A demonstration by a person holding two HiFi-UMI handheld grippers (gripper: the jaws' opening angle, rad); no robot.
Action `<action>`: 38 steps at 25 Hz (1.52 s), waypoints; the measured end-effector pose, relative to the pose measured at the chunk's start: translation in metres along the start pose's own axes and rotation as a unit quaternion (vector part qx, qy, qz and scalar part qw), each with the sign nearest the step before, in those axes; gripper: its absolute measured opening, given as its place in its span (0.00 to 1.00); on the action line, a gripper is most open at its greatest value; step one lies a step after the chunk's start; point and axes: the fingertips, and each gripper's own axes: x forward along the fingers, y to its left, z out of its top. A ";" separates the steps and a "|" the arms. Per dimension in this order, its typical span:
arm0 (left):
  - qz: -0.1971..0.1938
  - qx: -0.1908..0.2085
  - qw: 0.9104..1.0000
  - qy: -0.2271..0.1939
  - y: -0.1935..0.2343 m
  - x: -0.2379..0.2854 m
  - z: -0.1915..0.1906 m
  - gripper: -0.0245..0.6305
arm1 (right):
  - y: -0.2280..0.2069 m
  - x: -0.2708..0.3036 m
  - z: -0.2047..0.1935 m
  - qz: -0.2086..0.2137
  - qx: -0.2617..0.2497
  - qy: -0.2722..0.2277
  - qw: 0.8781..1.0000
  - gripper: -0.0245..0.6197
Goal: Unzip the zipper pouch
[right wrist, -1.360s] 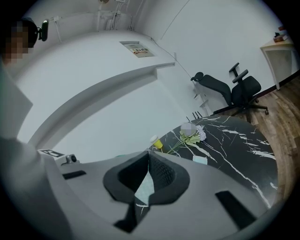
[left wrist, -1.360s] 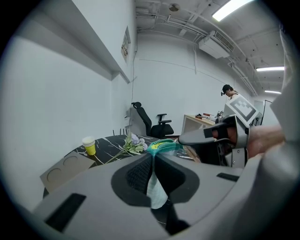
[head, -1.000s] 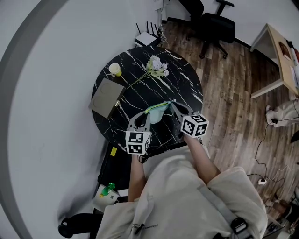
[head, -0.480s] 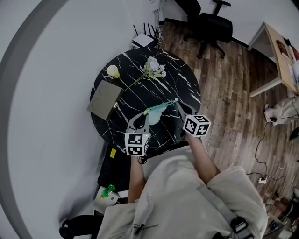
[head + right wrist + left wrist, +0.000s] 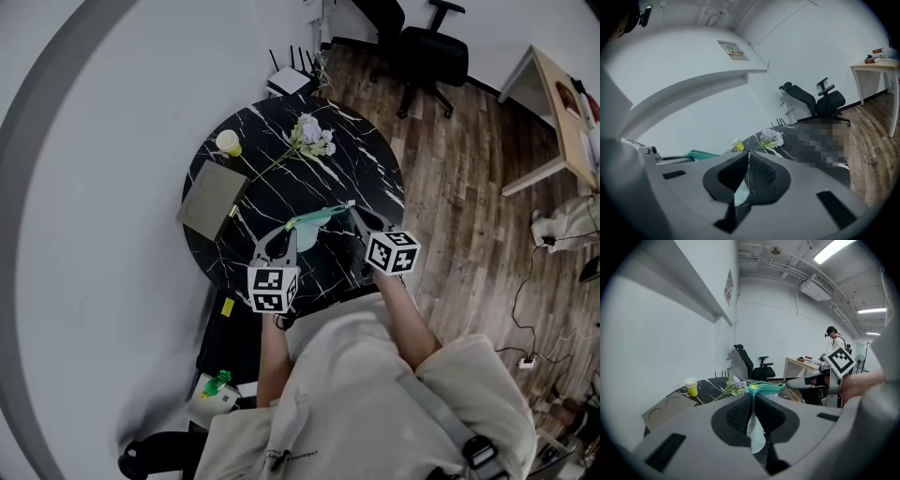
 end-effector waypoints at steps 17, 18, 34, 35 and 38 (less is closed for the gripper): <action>0.042 -0.030 0.999 -0.001 0.022 -0.005 -0.004 0.09 | 0.012 -0.003 0.001 0.005 -0.035 0.005 0.999 0.09; 0.047 -0.035 0.998 -0.002 0.024 -0.005 -0.004 0.09 | 0.015 -0.003 0.001 0.008 -0.046 0.008 0.999 0.10; 0.073 -0.048 0.993 -0.081 0.029 -0.021 0.020 0.09 | 0.060 -0.005 -0.006 0.051 -0.174 0.029 0.983 0.10; 0.073 -0.049 0.993 -0.082 0.028 -0.021 0.020 0.09 | 0.060 -0.006 -0.004 0.050 -0.175 0.027 0.983 0.10; 0.072 -0.048 0.993 -0.083 0.026 -0.021 0.021 0.09 | 0.057 -0.009 -0.002 0.046 -0.177 0.025 0.983 0.10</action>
